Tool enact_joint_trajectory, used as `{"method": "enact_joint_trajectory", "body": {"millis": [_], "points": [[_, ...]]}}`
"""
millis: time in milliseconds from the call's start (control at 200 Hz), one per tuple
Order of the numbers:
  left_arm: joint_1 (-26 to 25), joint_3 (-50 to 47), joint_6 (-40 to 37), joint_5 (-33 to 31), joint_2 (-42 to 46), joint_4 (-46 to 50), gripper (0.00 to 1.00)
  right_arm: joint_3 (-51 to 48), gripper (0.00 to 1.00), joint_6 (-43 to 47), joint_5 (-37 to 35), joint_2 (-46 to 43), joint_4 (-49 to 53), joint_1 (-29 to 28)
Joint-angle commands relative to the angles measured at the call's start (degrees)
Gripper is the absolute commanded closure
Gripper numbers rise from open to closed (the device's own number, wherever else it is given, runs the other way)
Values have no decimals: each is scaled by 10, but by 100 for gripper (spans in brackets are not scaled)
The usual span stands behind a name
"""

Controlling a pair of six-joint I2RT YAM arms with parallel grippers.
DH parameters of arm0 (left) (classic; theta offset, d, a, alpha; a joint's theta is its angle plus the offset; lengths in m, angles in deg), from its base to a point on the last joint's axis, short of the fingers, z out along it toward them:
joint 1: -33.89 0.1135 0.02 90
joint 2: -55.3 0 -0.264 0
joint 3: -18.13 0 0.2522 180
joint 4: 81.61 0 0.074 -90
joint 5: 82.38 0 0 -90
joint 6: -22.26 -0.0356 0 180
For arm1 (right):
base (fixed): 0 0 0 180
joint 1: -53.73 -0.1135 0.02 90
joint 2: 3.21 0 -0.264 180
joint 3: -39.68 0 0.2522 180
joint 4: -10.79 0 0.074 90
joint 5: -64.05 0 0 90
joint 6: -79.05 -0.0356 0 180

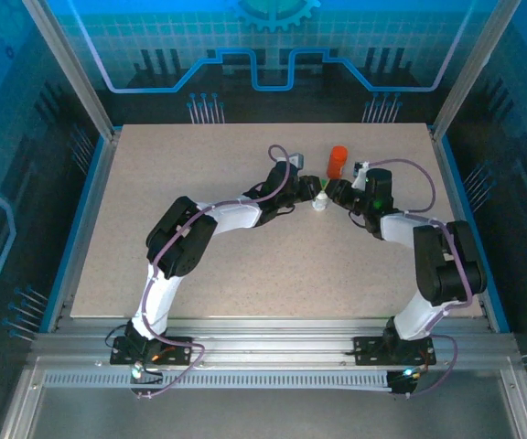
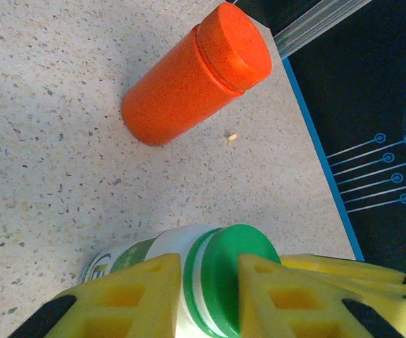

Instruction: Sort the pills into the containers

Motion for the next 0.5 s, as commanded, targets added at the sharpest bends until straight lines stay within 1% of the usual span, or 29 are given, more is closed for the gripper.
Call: {"method": "enact_joint_trajectory", "body": {"millis": [0,100,305,405,495], "points": [[-5,-24,1,14,-32,104,72,-13,72,4,17,-14,47,1],[-5,-20,1,15,-33,105,72,-18,69,10,10,-30,52,0],[-5,-20,4,17,-33,104,73,0,68,48,-20,-63,111,2],[-5,-19,3,17,-33,106,72,-2,63,50,-19,-65,93,4],[-5,-16,3,17,-35,108,73,11,62,46,-3,-54,81,7]]}}
